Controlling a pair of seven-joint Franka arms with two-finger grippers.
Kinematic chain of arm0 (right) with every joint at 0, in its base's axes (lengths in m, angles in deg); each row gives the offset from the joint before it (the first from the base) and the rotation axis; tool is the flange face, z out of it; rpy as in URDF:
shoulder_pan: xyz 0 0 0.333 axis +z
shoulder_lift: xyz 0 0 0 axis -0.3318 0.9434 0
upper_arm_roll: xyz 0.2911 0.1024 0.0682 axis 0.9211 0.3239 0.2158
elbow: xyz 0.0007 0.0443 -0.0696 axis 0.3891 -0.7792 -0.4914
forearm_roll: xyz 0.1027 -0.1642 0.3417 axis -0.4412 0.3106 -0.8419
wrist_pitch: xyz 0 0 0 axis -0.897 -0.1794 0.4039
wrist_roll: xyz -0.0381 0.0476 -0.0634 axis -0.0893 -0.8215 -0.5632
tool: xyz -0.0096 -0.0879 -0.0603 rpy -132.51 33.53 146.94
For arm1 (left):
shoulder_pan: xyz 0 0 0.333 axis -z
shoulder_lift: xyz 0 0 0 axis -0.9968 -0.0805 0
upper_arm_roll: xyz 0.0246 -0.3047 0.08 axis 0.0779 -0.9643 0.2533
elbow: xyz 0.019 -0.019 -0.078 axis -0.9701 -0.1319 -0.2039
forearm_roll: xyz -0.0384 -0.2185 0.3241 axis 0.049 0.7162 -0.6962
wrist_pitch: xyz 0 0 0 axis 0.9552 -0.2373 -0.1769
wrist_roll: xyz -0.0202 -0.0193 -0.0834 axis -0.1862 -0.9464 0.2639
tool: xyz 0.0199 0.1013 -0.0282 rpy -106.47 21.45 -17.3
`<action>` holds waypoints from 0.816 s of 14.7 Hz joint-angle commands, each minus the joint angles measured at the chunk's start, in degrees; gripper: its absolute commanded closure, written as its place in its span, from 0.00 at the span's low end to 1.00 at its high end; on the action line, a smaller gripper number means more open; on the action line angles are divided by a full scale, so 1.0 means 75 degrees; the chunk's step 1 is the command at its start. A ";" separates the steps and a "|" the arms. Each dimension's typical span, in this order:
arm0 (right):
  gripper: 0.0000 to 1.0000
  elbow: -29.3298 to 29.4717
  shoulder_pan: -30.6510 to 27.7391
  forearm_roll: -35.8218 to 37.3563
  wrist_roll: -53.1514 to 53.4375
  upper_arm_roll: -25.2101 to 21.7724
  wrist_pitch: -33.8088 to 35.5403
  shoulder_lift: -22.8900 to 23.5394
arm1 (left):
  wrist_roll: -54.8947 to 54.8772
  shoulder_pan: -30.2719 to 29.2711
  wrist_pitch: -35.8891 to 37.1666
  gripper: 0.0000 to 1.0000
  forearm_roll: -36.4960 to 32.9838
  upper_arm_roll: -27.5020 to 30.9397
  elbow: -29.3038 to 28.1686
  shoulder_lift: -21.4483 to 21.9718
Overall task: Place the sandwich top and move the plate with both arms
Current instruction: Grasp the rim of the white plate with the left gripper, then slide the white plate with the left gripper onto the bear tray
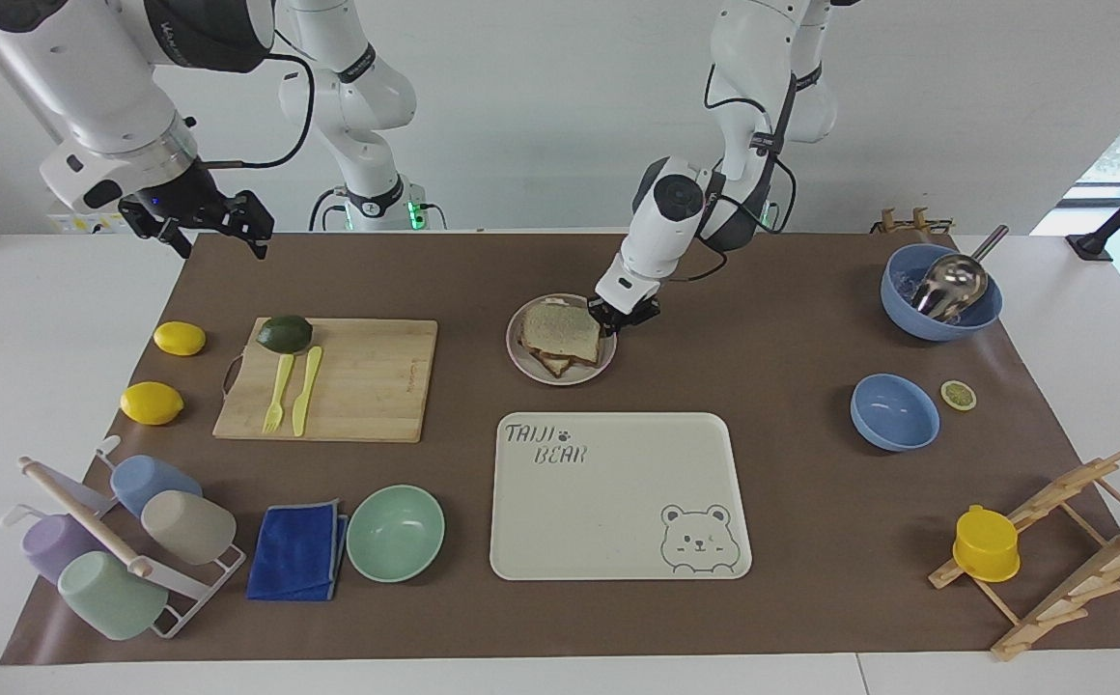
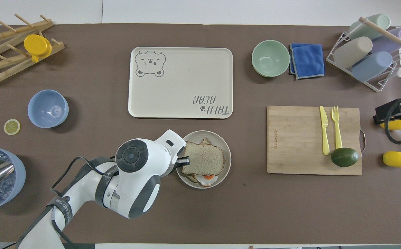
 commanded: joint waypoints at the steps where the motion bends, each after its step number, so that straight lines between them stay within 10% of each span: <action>1: 0.00 -0.0043 0.0017 -0.0148 -0.0148 -0.0074 -0.0035 -0.0046 | -0.0039 0.0048 -0.0011 1.00 0.0147 0.0093 -0.0067 -0.0022; 12: 0.00 -0.0043 0.0087 -0.0078 -0.0136 -0.0016 0.0000 -0.0069 | -0.0953 -0.1826 0.3163 1.00 0.1037 0.0117 0.2626 -0.0092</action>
